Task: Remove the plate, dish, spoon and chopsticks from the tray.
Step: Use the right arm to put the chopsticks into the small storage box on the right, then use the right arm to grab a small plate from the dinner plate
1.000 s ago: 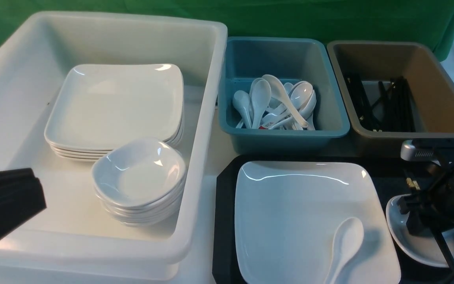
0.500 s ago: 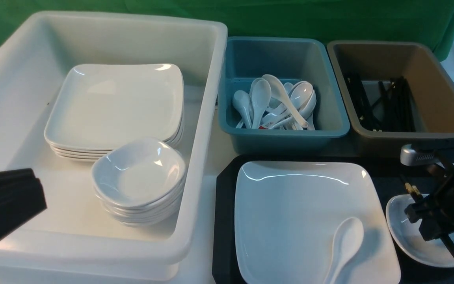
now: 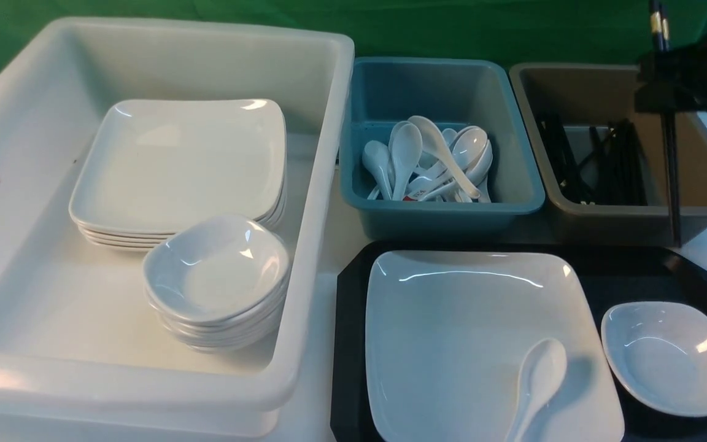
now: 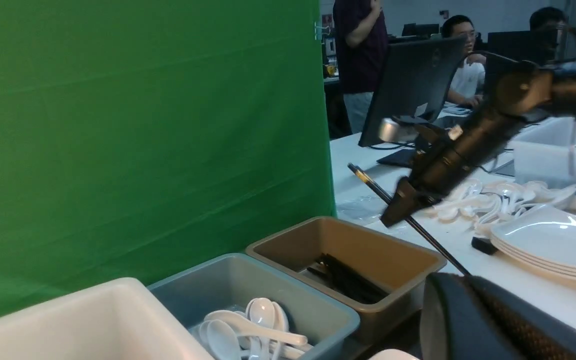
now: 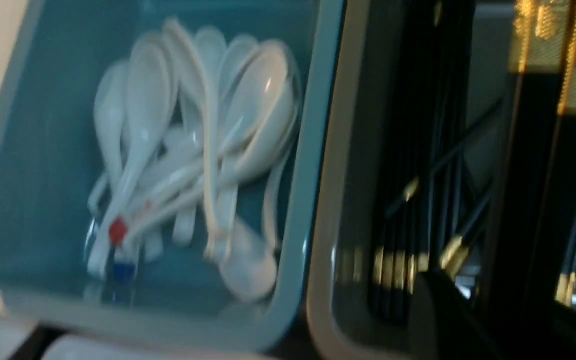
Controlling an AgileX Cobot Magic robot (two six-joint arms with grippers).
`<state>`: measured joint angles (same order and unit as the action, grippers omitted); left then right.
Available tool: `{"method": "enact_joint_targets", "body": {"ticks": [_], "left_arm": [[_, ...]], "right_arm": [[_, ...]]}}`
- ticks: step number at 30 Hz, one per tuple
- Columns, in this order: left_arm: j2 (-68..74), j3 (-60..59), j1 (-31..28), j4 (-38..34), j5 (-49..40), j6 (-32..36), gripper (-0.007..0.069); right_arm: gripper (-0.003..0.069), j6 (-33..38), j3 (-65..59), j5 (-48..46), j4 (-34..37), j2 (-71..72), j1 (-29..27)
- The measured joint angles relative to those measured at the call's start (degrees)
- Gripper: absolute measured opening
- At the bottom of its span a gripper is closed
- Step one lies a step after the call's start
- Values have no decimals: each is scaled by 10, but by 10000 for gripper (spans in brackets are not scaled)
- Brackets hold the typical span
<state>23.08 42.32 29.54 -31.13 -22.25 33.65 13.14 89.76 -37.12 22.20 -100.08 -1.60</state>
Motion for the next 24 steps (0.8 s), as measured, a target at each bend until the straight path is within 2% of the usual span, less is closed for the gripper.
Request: {"method": "enact_joint_targets", "body": {"ticks": [3, 8, 12, 13, 14, 15, 16, 19, 20, 21, 22, 23, 24], "left_arm": [[0, 0, 0, 7, -1, 0, 8], [0, 0, 0, 9, -2, 0, 8], [0, 0, 0, 12, -2, 0, 8], [0, 0, 0, 13, -2, 0, 8], [0, 0, 0, 13, -2, 0, 8], [0, 0, 0, 16, -2, 0, 8], [0, 0, 0, 22, -3, 0, 8], [0, 0, 0, 33, -6, 0, 8], [0, 0, 0, 42, -11, 0, 8], [0, 0, 0, 50, -22, 0, 8], [0, 0, 0, 56, -29, 0, 8], [0, 0, 0, 61, -35, 0, 8], [0, 0, 0, 65, -40, 0, 8]], "right_arm": [[123, -14, 130, 12, 15, -111, -21], [156, -37, 205, 33, 11, -200, -25], [501, -48, 218, 39, 8, -233, -24], [555, -48, 218, 27, 6, -233, -24], [567, -48, 218, 27, 6, -233, -24], [611, -49, 219, 11, 3, -230, -24], [631, -49, 219, -28, -11, -218, -24], [577, -46, 219, -79, -30, -198, -23], [475, -38, 219, -127, -46, -174, -22], [342, -23, 220, -174, -55, -148, -20], [290, -17, 220, -195, -58, -135, -19], [208, -14, 220, -215, -60, -122, -16], [164, -12, 221, -230, -61, -114, -14]]}}
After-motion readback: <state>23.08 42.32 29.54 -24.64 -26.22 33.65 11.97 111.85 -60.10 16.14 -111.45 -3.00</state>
